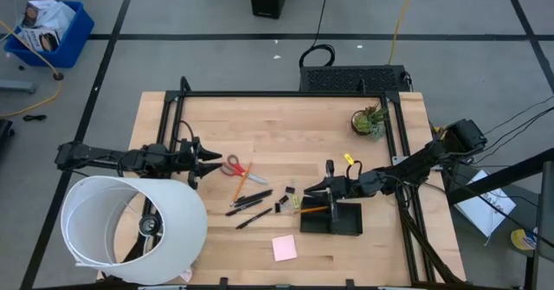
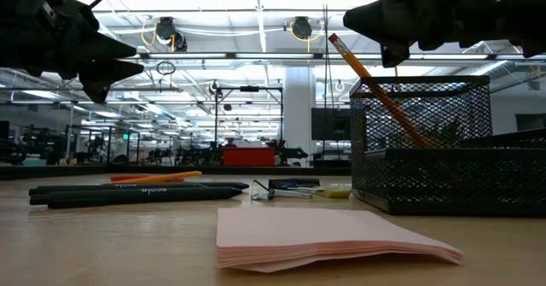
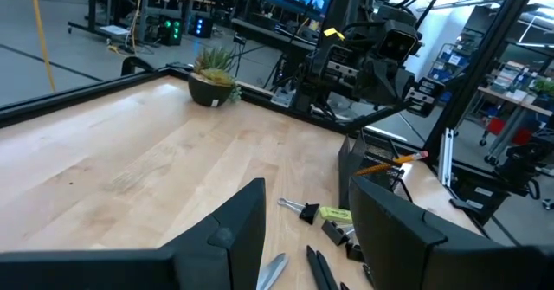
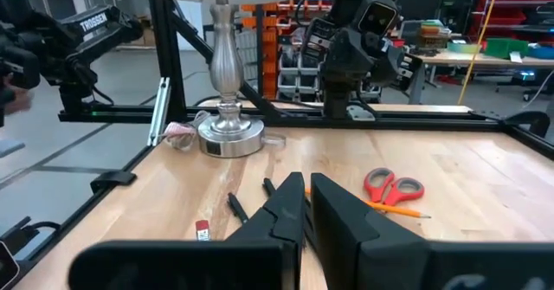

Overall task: Pick and place office supplies into organizer
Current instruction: Put the yellow pencil into the black desk organizer

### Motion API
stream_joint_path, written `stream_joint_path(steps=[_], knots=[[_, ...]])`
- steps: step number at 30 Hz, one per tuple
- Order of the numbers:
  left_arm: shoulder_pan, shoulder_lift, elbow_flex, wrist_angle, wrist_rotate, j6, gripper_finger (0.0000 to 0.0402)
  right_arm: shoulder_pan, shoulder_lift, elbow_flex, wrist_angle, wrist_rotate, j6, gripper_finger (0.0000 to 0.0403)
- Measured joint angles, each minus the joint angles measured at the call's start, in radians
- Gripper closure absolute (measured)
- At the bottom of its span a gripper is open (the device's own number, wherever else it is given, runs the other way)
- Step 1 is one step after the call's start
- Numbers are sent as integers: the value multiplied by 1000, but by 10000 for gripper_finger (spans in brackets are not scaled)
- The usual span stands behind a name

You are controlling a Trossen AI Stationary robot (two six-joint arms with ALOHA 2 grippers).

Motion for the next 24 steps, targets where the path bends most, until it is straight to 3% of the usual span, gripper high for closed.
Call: stream_joint_path(steps=[5, 15, 19, 24], knots=[[0, 0, 0, 6, 0, -20, 231, 0, 0, 0, -1, 0, 0, 385], [-1, 3, 0, -73, -13, -235, 231, 0, 0, 0, -1, 0, 0, 385], [-1, 65, 2, -135, -98, -370, 231, 0, 0, 0, -2, 0, 0, 385], [-1, 191, 1, -29, -70, -402, 231, 0, 0, 0, -2, 0, 0, 385]])
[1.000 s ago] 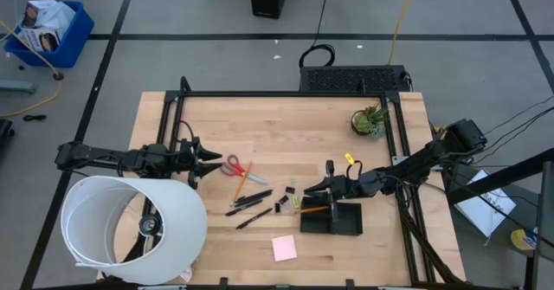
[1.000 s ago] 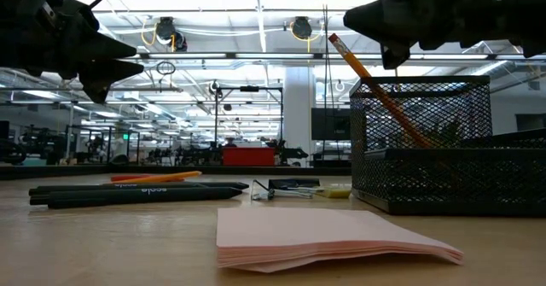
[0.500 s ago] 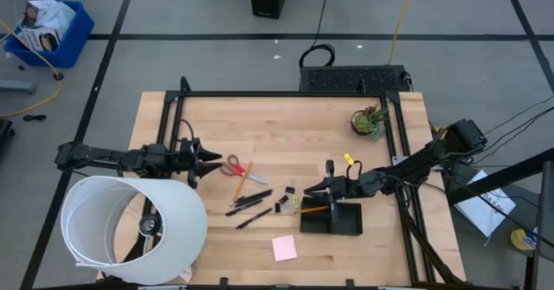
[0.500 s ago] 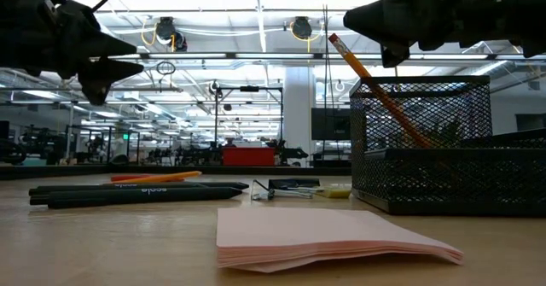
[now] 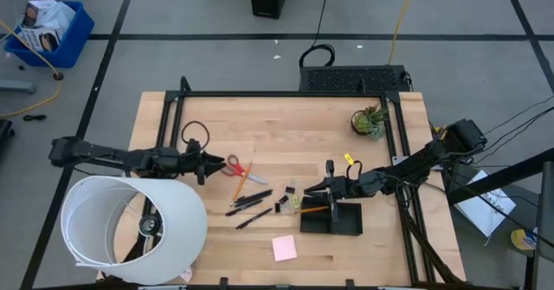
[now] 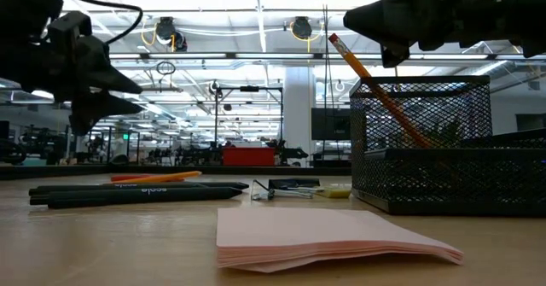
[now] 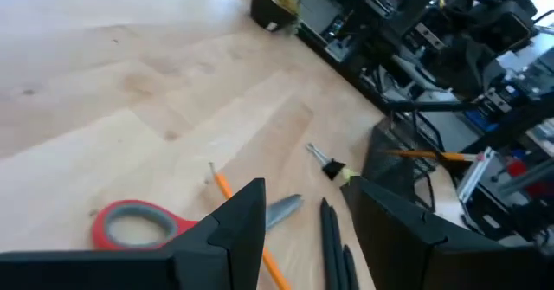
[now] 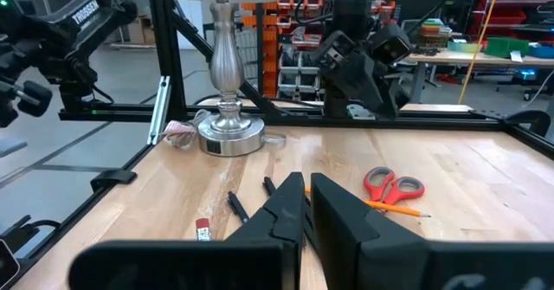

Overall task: Pick and place office supplies into organizer
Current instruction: Put the yellow pencil into the black desk organizer

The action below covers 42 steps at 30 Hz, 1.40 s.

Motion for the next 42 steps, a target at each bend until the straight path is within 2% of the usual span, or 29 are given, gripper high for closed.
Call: stream_joint_path(steps=[6, 13, 21, 24, 31, 37, 42], knots=[[-29, 177, 39, 31, -11, -62, 231, 0, 0, 0, -1, 0, 0, 385], [-103, 404, 122, 57, -137, -143, 231, 0, 0, 0, 0, 0, 0, 385], [-224, 704, 287, 124, -244, -257, 231, 0, 0, 0, 0, 0, 0, 385], [-244, 807, 366, 136, -217, -326, 231, 0, 0, 0, -1, 0, 0, 385], [-247, 894, 486, 114, -185, -504, 231, 0, 0, 0, -1, 0, 0, 385], [-271, 894, 488, 30, -140, -690, 231, 0, 0, 0, 0, 0, 0, 385], [-300, 894, 490, -101, -119, -731, 231, 0, 0, 0, -1, 0, 0, 385]])
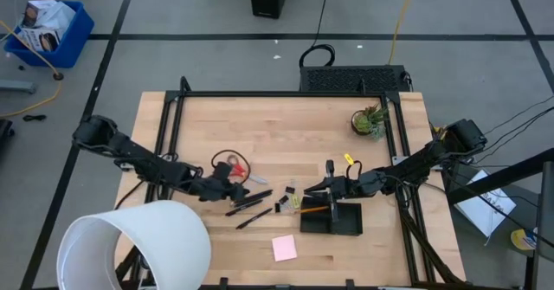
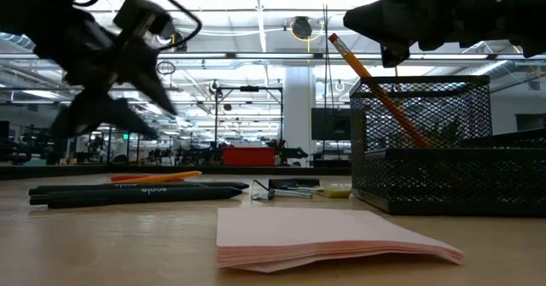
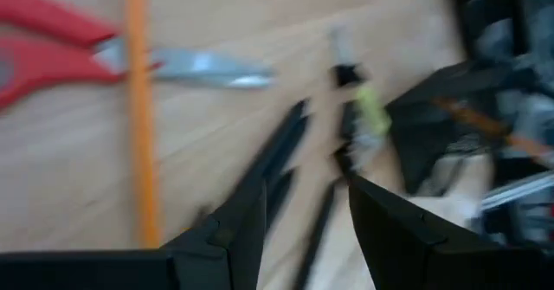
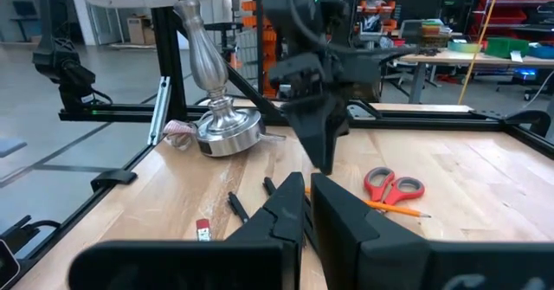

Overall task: Pick and place office supplies into organizer
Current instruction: Put the yellow pencil into the black desk organizer

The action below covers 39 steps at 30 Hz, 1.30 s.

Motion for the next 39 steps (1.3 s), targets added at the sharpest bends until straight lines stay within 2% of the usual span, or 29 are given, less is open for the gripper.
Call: stream_joint_path(steps=[6, 16, 25, 34, 39], knots=[[-8, 1, 81, -270, 46, -156, 231, 0, 0, 0, 0, 0, 0, 385], [-4, 153, 240, -489, 115, -96, 231, 0, 0, 0, 0, 0, 0, 385], [12, 192, 296, -555, 113, -34, 231, 0, 0, 0, 0, 0, 0, 385], [57, 201, 295, -579, 118, -64, 231, 0, 0, 0, 0, 0, 0, 385], [94, 201, 295, -598, 126, 45, 231, 0, 0, 0, 0, 0, 0, 385]])
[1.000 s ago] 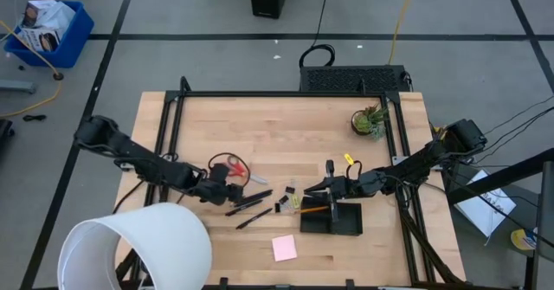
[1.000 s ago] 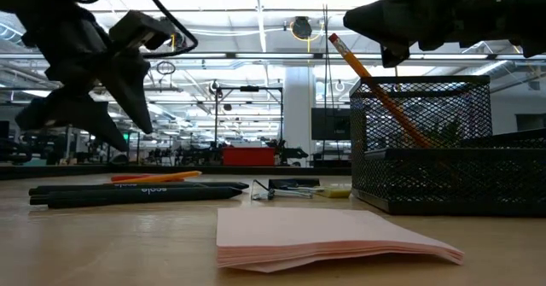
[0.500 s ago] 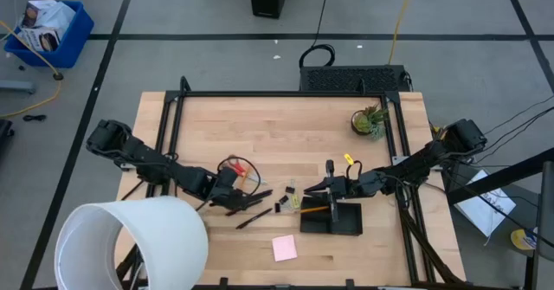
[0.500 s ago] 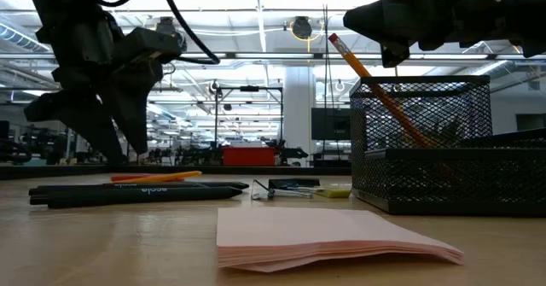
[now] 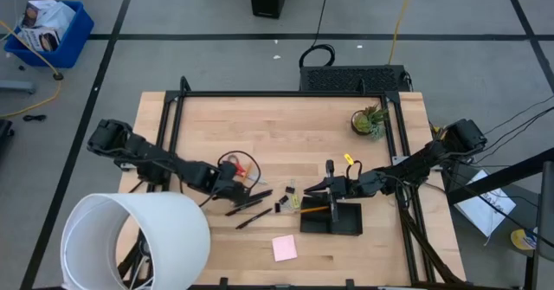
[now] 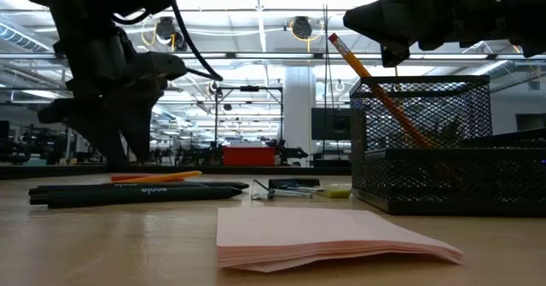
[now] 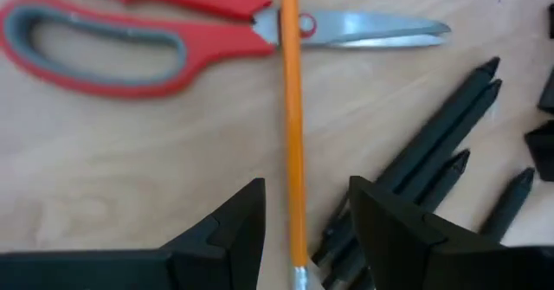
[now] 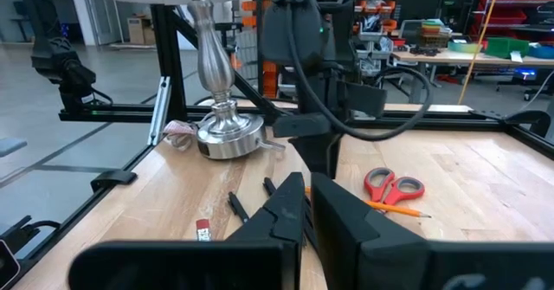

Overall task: Pick and place office supplies into organizer
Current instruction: Put the yellow pencil into the black desk organizer

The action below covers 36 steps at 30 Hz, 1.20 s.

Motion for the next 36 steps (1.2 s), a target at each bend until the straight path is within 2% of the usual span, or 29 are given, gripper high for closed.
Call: stream_joint_path(steps=[4, 10, 18, 22, 30, 36], knots=[[38, 0, 0, -50, 21, 39, 231, 0, 0, 0, 0, 0, 0, 385], [77, 0, 0, -77, 152, 45, 231, 0, 0, 0, 0, 0, 0, 385], [116, 0, 0, -72, 231, 207, 231, 0, 0, 0, 0, 0, 0, 385], [153, 0, 0, -56, 253, 232, 231, 0, 0, 0, 0, 0, 0, 385], [251, 30, -1, -96, 426, 229, 211, 0, 0, 0, 0, 0, 0, 385], [295, 103, 5, -91, 586, 310, 180, 0, 0, 0, 0, 0, 0, 385]])
